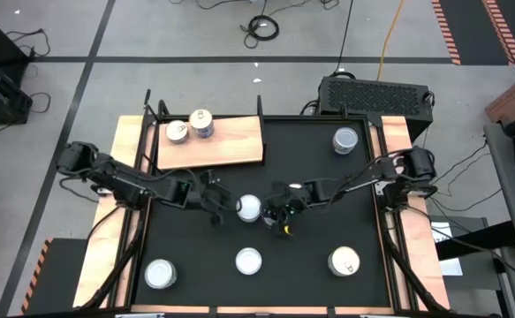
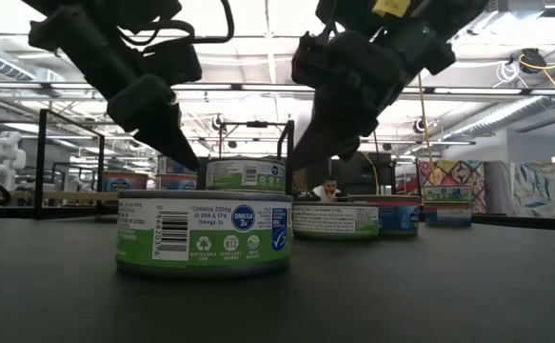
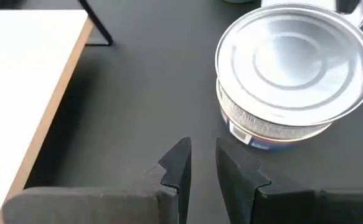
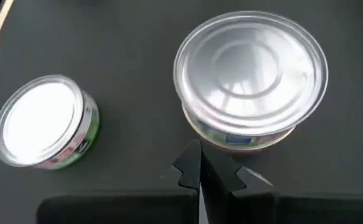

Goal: Stack canned seafood by type on shelf
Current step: Remove the green and white tuna can on top of the green and white tuna can on the table

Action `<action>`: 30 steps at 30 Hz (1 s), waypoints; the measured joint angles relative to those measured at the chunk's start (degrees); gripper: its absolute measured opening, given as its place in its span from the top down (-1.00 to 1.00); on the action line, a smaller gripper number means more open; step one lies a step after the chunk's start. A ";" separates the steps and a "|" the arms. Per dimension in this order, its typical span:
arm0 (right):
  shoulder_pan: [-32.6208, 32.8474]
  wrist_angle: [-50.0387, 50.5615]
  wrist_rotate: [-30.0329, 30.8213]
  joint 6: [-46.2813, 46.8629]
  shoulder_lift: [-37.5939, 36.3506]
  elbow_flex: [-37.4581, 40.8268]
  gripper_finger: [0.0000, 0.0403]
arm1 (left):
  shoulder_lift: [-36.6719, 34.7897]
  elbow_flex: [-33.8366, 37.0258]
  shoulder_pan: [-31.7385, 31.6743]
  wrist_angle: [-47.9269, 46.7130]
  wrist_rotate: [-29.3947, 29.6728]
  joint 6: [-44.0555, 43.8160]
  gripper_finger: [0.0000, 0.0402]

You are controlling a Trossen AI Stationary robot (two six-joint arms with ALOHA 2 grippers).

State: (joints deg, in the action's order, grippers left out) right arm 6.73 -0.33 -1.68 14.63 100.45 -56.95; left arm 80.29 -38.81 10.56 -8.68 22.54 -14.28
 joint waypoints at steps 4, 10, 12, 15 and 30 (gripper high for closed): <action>-0.53 -1.41 -0.19 -0.13 0.58 -0.02 1.00 | 1.30 0.03 -0.86 1.36 -2.77 2.23 0.62; -0.77 -1.53 -0.19 -0.26 0.58 -0.02 1.00 | 5.42 0.04 -0.83 7.16 -6.63 8.45 0.62; -0.73 -1.17 -0.46 -0.26 0.58 0.00 1.00 | 6.58 0.04 -0.86 9.28 -6.89 9.86 0.62; -0.67 -0.61 -0.83 -0.28 0.58 0.00 1.00 | 7.77 -0.27 -0.98 10.52 -6.93 11.35 0.62; -0.67 -1.01 -1.00 -1.94 0.58 0.13 1.00 | 4.94 -0.39 -1.28 11.53 -8.36 14.78 0.62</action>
State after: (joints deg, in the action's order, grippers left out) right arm 6.07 -1.34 -2.68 12.69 101.03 -56.82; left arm 85.23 -39.20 9.28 2.85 14.17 0.49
